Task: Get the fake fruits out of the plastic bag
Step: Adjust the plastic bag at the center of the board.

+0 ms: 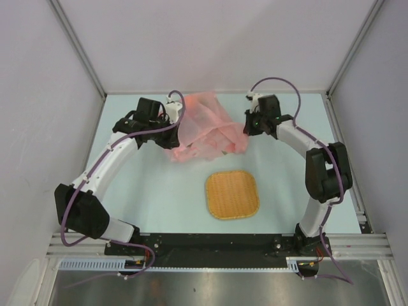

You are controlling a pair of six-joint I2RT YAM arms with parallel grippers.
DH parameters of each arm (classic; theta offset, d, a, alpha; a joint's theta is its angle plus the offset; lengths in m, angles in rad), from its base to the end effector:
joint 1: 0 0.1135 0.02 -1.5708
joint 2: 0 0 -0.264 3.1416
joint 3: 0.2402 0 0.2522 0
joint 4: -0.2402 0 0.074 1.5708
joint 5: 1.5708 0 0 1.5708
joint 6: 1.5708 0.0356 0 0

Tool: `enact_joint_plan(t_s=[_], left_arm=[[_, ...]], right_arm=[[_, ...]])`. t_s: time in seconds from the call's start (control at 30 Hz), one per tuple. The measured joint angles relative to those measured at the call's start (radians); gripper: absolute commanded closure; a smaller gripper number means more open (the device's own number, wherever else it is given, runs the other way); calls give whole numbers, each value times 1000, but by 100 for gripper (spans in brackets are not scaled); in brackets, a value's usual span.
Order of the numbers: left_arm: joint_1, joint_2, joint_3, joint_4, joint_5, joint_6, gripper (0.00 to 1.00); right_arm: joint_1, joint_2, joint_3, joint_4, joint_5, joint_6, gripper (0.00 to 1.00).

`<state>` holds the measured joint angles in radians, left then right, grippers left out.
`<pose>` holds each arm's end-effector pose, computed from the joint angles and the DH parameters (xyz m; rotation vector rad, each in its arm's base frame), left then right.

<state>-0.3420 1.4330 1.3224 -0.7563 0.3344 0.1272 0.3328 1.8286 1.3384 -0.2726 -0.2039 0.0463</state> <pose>0.2820 -0.1128 0.3255 0.7118 2.3297 -0.5037 0.3855 0.1409 0.2312 -0.4374 2.3121 0.4255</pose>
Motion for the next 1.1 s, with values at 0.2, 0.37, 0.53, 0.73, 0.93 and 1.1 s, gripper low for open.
enact_joint_plan(t_s=[0.2,0.37,0.53,0.73,0.93,1.1], left_arm=[[-2,-3,64,-40,85,35,100],[-45,-30,148,-46,122,67,100],[-121,-32,214,-59,149,84,100],[-147,-61,297,-31,158,79,100],[-149,-176,210,-9,169,71,100],[-150,-219,134,-46,156,27,47]], right_arm=[[-215,-90,37,-16,-88,71,100],[-352,-245,2,-72,-156,60,100],[-365,-326,-37,-106,-205,25,100],[-331,-397,-78,-102,-218,3,100],[-210,-453,-85,-64,-220,-31,75],[-207,-458,-108,-44,-181,-46,18]])
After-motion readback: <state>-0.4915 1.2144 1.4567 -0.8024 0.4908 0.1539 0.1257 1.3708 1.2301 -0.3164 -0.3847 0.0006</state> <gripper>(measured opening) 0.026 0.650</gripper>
